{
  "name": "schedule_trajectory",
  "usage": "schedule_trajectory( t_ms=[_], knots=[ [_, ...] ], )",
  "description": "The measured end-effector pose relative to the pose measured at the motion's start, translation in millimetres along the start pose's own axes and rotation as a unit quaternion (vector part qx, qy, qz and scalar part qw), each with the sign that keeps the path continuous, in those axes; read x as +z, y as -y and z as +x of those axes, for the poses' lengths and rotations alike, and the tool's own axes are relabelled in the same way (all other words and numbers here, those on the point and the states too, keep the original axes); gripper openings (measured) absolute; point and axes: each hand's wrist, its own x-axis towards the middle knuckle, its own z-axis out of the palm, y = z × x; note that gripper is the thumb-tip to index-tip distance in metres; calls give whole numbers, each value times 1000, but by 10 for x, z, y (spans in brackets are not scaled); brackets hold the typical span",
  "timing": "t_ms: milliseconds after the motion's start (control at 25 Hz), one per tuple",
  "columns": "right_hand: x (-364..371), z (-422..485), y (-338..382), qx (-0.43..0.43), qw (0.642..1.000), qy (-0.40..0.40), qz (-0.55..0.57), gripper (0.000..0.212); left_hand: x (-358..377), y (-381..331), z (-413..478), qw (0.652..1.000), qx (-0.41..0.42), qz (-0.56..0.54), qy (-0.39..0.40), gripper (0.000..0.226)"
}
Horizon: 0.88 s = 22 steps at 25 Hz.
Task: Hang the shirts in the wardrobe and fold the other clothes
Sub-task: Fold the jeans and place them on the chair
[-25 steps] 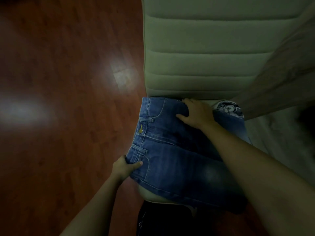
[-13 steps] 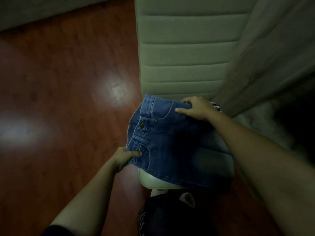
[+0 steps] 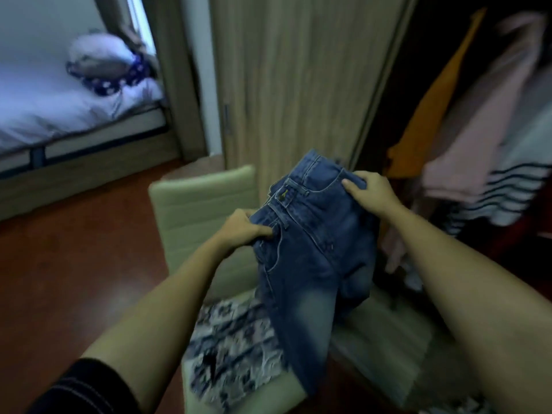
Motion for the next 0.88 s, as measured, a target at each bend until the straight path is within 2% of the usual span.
schedule_trajectory(
  t_ms=[80, 160, 240, 320, 400, 440, 520, 600, 680, 760, 800, 880],
  knots=[
    [-748, 56, 243, -14, 995, -97, 32, 17, -157, -933, -12, 994, 94, 43, 21, 24],
    [-1408, 100, 490, -41, 977, -193, 82, 13, -401, -1796, -151, 979, 190, 76, 17, 52],
    [-2074, 118, 752, -56, 953, -265, 138, 16, -725, -2612, -375, 951, 295, 92, -34, 75],
    [-2737, 127, 1061, -91, 922, -328, 185, 21, -1022, -3301, -572, 910, 400, 14, -110, 89],
    [-3205, 44, 1427, -153, 900, -338, 227, 23, -1149, -3698, -636, 862, 470, -116, -151, 77],
    [-3315, -7, 1614, -177, 901, -315, 241, 23, -1115, -3807, -661, 850, 479, -154, -153, 59],
    [-3361, -107, 1873, -196, 919, -262, 221, 14, -954, -3884, -654, 862, 457, -157, -151, 29],
    [-3375, -154, 1903, -199, 925, -279, 163, 16, -844, -3917, -604, 868, 450, -137, -159, 22],
    [-3496, -180, 1815, -167, 917, -327, 158, 17, -829, -4008, -653, 861, 463, -137, -161, 18],
    [-3641, -239, 1752, -135, 918, -335, 166, 14, -853, -4089, -738, 865, 473, -123, -114, 20],
    [-3687, -264, 1738, -124, 919, -334, 167, 17, -868, -4100, -781, 869, 476, -119, -64, 29],
    [-3714, -337, 1755, -127, 916, -337, 179, 20, -939, -4106, -851, 867, 480, -132, 23, 61]
  ],
)
